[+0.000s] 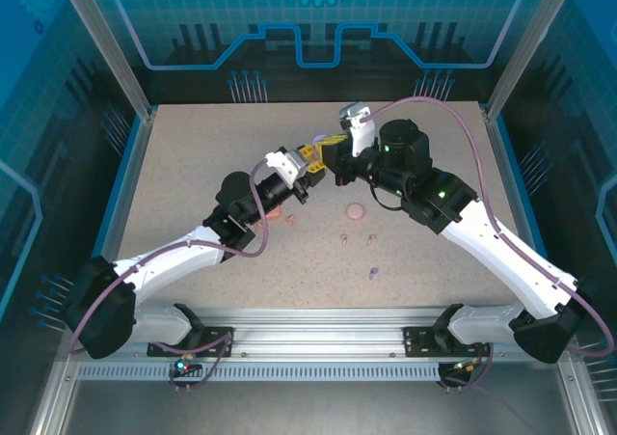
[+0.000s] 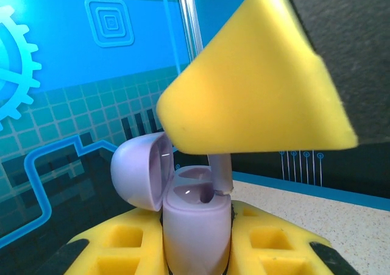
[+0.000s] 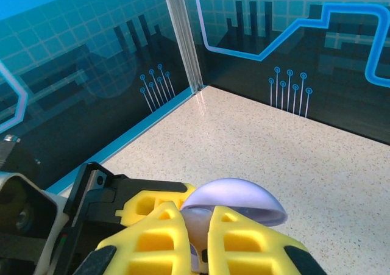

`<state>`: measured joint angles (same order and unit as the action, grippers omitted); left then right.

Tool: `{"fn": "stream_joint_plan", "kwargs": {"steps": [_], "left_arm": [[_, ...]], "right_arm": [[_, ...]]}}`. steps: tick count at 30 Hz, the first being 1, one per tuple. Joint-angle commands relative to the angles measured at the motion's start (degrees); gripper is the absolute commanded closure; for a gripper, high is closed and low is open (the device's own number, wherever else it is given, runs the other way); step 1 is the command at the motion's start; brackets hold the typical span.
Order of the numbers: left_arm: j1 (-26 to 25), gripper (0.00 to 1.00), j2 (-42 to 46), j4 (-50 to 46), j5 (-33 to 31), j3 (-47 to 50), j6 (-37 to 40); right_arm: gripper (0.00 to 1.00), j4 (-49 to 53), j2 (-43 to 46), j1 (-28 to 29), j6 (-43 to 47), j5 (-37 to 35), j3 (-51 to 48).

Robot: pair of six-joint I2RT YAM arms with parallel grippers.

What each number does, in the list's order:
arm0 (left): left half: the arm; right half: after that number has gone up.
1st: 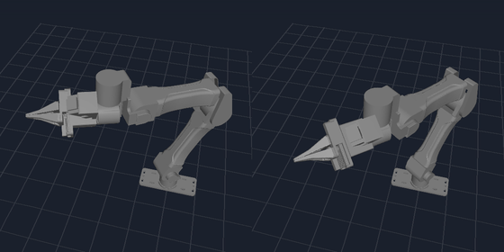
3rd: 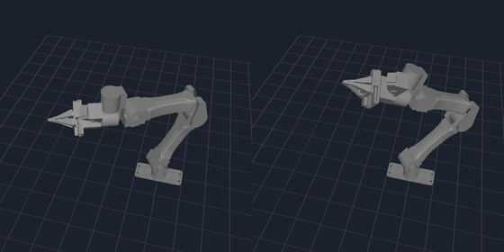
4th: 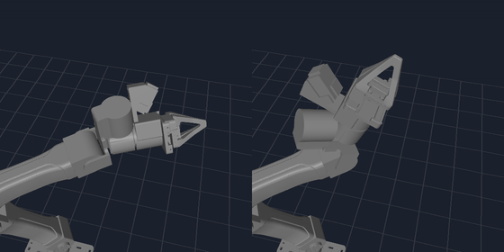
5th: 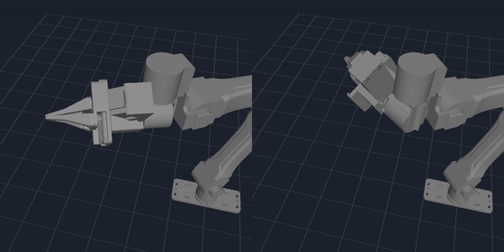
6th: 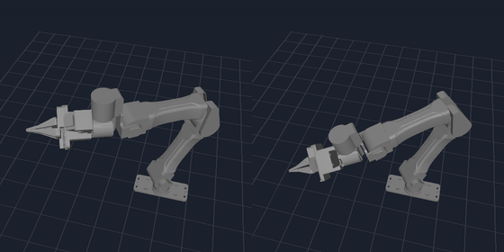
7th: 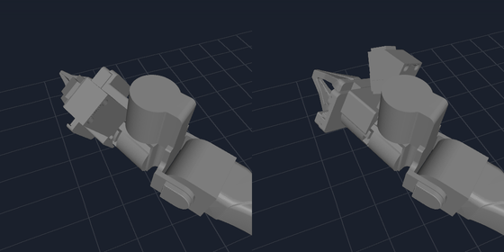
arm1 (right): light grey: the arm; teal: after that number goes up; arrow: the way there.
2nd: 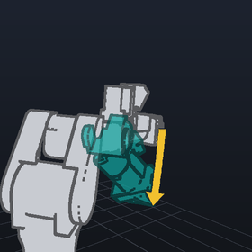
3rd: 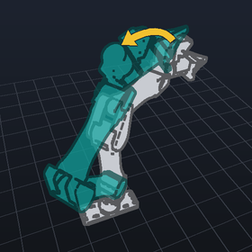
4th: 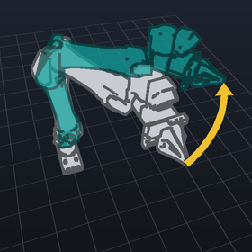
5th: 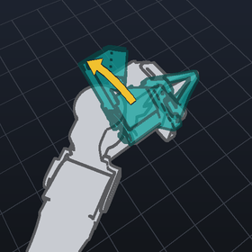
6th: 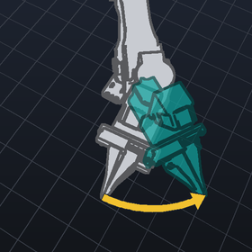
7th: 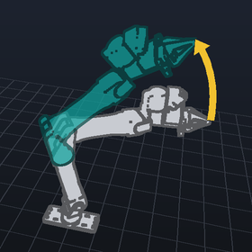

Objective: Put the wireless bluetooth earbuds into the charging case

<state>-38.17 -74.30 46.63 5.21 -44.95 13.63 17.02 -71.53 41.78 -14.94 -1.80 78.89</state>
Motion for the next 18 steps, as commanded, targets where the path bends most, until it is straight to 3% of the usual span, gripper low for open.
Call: {"fn": "stream_joint_plan", "kwargs": {"steps": [1, 11, 18], "left_arm": [[-0.7, 1.00, 1.8, 0.9, 0.4, -2.1, -0.4], [-0.7, 1.00, 2.1, 0.5, 0.5, -2.2, -0.3], [-0.8, 1.00, 2.1, 0.2, 0.4, -2.6, -0.6]], "right_arm": [[0.91, -2.9, 1.5, -1.0, -0.6, 0.7, -0.9], [0.91, -3.1, 1.4, -2.5, -1.6, 1.9, -2.0], [0.93, -1.8, 0.9, -2.7, 0.1, 6.7, -2.0]]}}
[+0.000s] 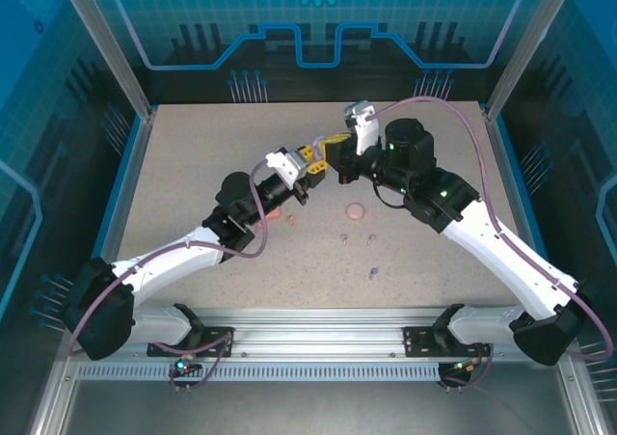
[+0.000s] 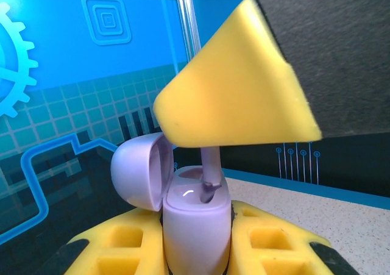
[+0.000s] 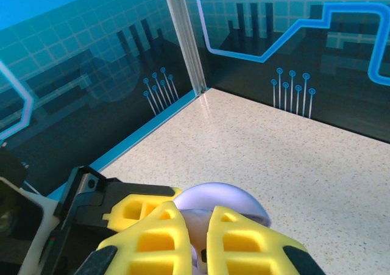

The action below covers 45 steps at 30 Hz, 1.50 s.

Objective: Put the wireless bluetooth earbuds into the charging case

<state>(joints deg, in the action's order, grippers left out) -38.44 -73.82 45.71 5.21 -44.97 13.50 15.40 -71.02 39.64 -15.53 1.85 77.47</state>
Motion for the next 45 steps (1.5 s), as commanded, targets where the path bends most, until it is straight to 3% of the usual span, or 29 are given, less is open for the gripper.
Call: {"fn": "stream_joint_plan", "kwargs": {"steps": [1, 16, 33, 45], "left_arm": [[-0.6, 1.00, 1.7, 1.1, 0.4, -2.6, -0.4], [-0.7, 1.00, 2.0, 1.0, 0.2, -2.8, -0.2], [-0.9, 1.00, 1.7, 0.5, 0.6, -3.1, -0.2], [-1.1, 1.00, 1.8, 0.0, 0.7, -3.1, -0.1]], "right_arm": [[0.93, 0.0, 0.3, -0.5, 0.7, 3.5, -0.7], [0.94, -0.1, 1.4, -1.7, 0.3, -0.6, -2.7], [0.95, -1.1, 1.2, -2.4, -0.9, 4.1, -2.0], [0.96, -1.4, 1.4, -1.8, -1.1, 2.3, -2.5]]}}
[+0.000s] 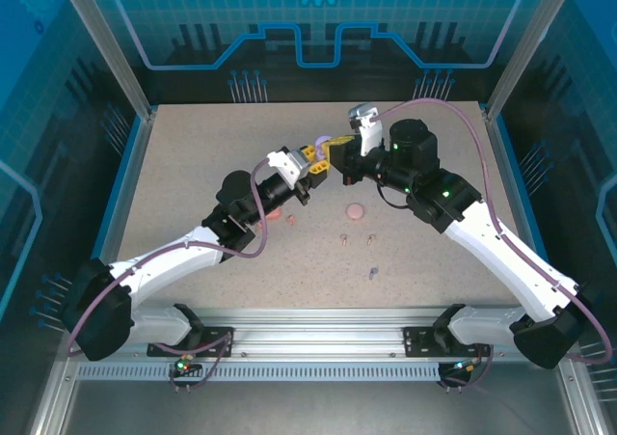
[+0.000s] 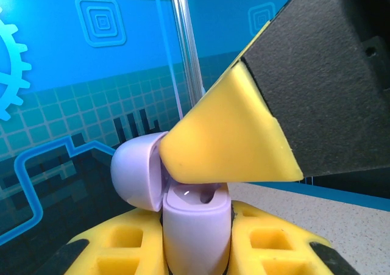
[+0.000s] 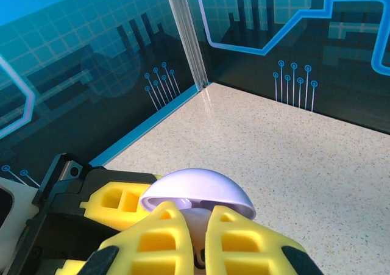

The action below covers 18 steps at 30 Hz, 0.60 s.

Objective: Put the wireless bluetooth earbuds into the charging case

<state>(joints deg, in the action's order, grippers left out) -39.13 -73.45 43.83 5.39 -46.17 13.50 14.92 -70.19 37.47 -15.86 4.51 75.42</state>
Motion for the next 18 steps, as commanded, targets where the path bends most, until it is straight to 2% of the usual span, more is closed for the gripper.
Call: {"fn": "stream_joint_plan", "kwargs": {"steps": [1, 7, 18], "left_arm": [[-0.4, 1.00, 1.3, 1.8, 0.5, -1.9, -0.2], [-0.5, 1.00, 1.0, 1.8, 0.7, -1.7, -0.4], [-0.5, 1.00, 0.9, 1.3, 0.8, -1.9, -0.4]], "right_arm": [[0.96, -0.9, 0.8, 0.4, -0.8, -0.8, -0.3], [0.96, -0.7, 2.2, 0.2, -0.3, -3.5, 1.5], [0.97, -0.8, 3.0, 0.2, -0.7, -2.5, 2.1]]}}
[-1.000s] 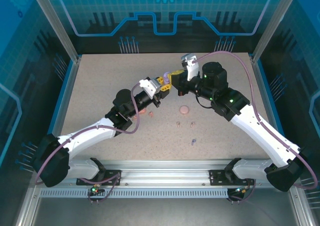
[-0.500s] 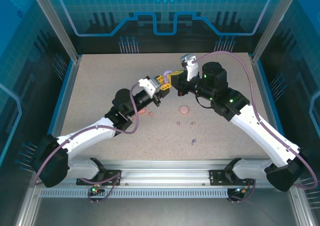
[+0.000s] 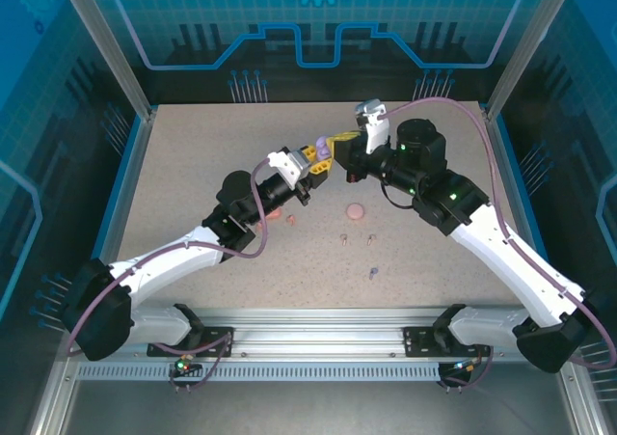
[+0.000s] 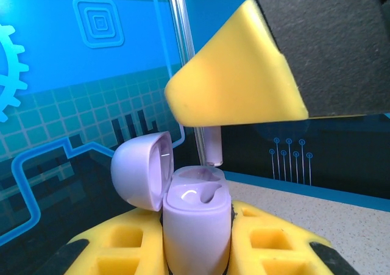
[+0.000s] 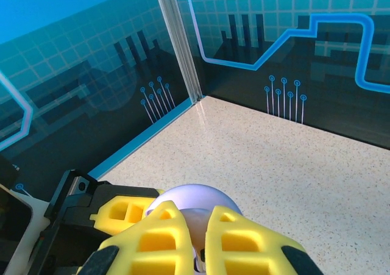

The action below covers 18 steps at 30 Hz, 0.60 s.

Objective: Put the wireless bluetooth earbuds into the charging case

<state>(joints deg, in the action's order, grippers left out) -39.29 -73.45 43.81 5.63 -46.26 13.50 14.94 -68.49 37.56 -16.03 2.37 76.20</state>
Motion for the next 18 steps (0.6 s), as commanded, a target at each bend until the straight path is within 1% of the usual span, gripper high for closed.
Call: {"fn": "stream_joint_plan", "kwargs": {"steps": [1, 5, 18], "left_arm": [[-0.4, 1.00, 0.9, 1.2, 0.5, -1.8, -0.3], [-0.4, 1.00, 0.9, 1.2, 0.5, -1.9, -0.2], [-0.6, 1.00, 0.9, 1.2, 0.7, -2.2, -0.2]], "right_arm": [[0.97, -1.0, 1.5, 0.1, -0.5, -0.3, 1.2], [0.97, -1.1, 1.8, 0.1, -0.7, 0.4, 1.1], [0.97, -2.4, -1.4, 0.3, -1.6, 2.5, 1.8]]}}
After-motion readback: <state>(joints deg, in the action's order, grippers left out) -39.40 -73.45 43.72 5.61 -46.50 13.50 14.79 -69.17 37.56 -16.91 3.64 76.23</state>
